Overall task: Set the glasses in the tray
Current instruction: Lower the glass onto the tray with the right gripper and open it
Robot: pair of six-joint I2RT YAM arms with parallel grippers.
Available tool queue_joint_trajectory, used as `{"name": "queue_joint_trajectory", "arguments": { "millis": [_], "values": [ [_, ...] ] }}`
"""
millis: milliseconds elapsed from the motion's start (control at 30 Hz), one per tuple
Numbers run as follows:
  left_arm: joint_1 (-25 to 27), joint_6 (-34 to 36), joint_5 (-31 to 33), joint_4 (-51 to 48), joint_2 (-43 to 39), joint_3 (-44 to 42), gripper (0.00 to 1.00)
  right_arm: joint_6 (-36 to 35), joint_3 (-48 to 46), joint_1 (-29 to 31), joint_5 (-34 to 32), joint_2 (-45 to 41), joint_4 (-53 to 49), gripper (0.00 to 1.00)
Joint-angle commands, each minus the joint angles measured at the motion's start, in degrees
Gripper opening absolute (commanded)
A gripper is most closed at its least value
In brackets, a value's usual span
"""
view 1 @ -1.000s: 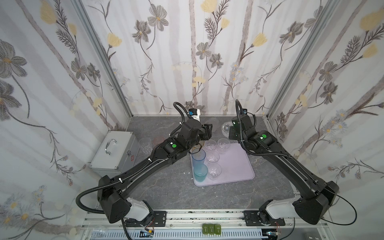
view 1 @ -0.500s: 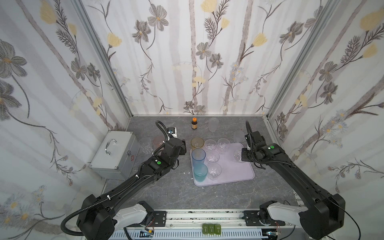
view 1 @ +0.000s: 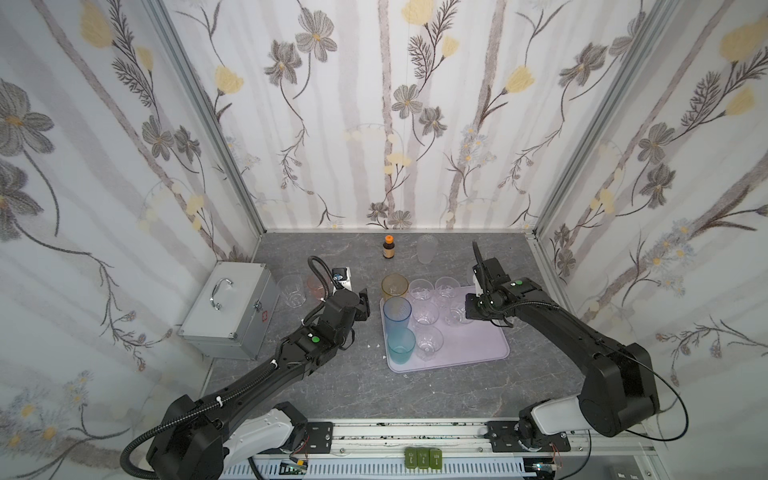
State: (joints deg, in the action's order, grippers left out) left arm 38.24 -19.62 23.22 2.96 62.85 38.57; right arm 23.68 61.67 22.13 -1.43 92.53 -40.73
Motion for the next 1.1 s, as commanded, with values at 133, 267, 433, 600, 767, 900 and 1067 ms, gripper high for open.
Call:
{"name": "queue_joint_trajectory", "arguments": {
  "millis": [133, 267, 433, 600, 767, 900, 1067],
  "values": [
    [-0.06, 0.83, -0.55, 3.45, 0.78, 0.13, 0.66, -0.04, -0.76, 0.15, 0.58, 0.89, 2.83, 0.0],
    [-0.05, -0.18, -1.27, 3.65, 0.62, -0.46, 0.66, -0.51, -1.02, 0.1, 0.02, 0.71, 2.63, 0.0],
    [-0.02, -1.37, -1.86, 3.89, 0.34, -0.87, 0.66, -1.2, -1.44, 0.03, -0.56, -0.1, 1.75, 0.0],
    [-0.08, -2.25, -2.29, 3.9, -0.44, -0.93, 0.66, -1.62, -2.78, -0.09, -0.62, -0.74, 2.17, 0.0],
    [-0.03, -3.26, -2.45, 3.98, -0.19, -1.39, 0.66, -1.36, -2.19, 0.07, 0.87, 0.65, 3.27, 0.0],
    [-0.08, -4.16, -3.16, 4.07, 0.24, -1.39, 0.66, -1.5, -1.24, 0.28, 0.1, 2.13, 3.76, 0.0],
    [-0.02, -4.29, -3.47, 4.07, 0.85, -1.31, 0.66, -1.79, 1.66, 0.43, -1.06, 5.59, 3.92, 0.0]
  ]
}}
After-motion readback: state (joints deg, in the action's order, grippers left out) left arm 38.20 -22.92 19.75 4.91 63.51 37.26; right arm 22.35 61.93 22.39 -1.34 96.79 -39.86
